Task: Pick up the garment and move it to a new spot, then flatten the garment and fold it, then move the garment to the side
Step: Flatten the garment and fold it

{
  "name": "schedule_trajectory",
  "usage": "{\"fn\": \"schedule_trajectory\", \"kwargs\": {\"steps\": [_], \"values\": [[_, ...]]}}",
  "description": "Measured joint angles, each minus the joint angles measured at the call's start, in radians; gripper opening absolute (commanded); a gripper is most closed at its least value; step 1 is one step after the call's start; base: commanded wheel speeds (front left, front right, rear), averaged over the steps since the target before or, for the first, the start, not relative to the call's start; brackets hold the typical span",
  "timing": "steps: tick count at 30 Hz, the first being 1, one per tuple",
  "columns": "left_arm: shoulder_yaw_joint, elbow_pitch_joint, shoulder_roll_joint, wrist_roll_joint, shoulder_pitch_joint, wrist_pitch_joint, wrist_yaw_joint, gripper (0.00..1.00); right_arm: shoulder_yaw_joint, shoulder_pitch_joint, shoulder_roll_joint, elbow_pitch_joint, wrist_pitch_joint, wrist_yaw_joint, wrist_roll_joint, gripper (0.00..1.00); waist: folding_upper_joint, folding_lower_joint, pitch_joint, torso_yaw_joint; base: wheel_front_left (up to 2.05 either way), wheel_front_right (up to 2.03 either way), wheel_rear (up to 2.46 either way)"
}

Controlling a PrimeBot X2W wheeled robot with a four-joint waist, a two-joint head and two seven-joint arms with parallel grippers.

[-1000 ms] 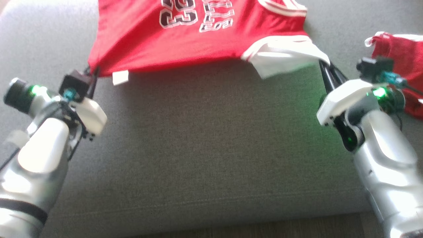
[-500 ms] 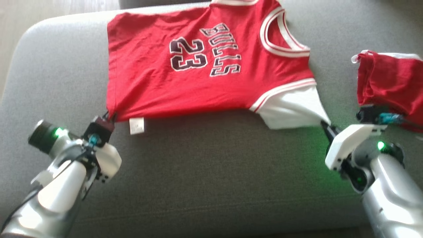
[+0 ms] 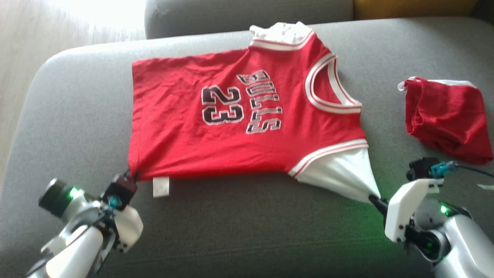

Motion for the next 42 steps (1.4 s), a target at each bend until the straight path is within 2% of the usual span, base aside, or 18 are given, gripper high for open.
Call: {"fn": "schedule_trajectory", "kwargs": {"steps": [14,23,27,32,42], "values": [[-0.045,-0.125,0.07,-0.025,0.156,0.016,-0.003,0.0,-0.081,0.193,-0.051,-0.216,0.268,0.0,0.061,0.0,0.0,0.0,-0.065,0.009,0.0,0.0,0.0],[-0.062,-0.277,0.148,-0.075,0.264,0.109,-0.048,0.0,-0.127,0.284,-0.051,-0.333,0.422,0.0,0.081,0.0,0.0,0.0,-0.087,0.01,0.0,0.0,0.0],[-0.071,-0.338,0.175,-0.108,0.299,0.154,-0.073,0.0,-0.149,0.305,-0.051,-0.366,0.458,0.0,0.081,0.0,0.0,0.0,-0.09,0.012,0.0,0.0,0.0],[-0.073,-0.375,0.201,-0.124,0.306,0.188,-0.083,0.0,-0.16,0.306,-0.051,-0.397,0.481,0.0,0.08,0.0,0.0,0.0,-0.086,0.01,0.0,0.0,0.0],[-0.04,-0.458,0.235,-0.187,0.289,0.241,-0.1,0.0,-0.173,0.272,-0.049,-0.436,0.411,0.0,0.058,0.0,0.0,0.0,-0.044,0.008,0.0,0.0,0.0]]}}
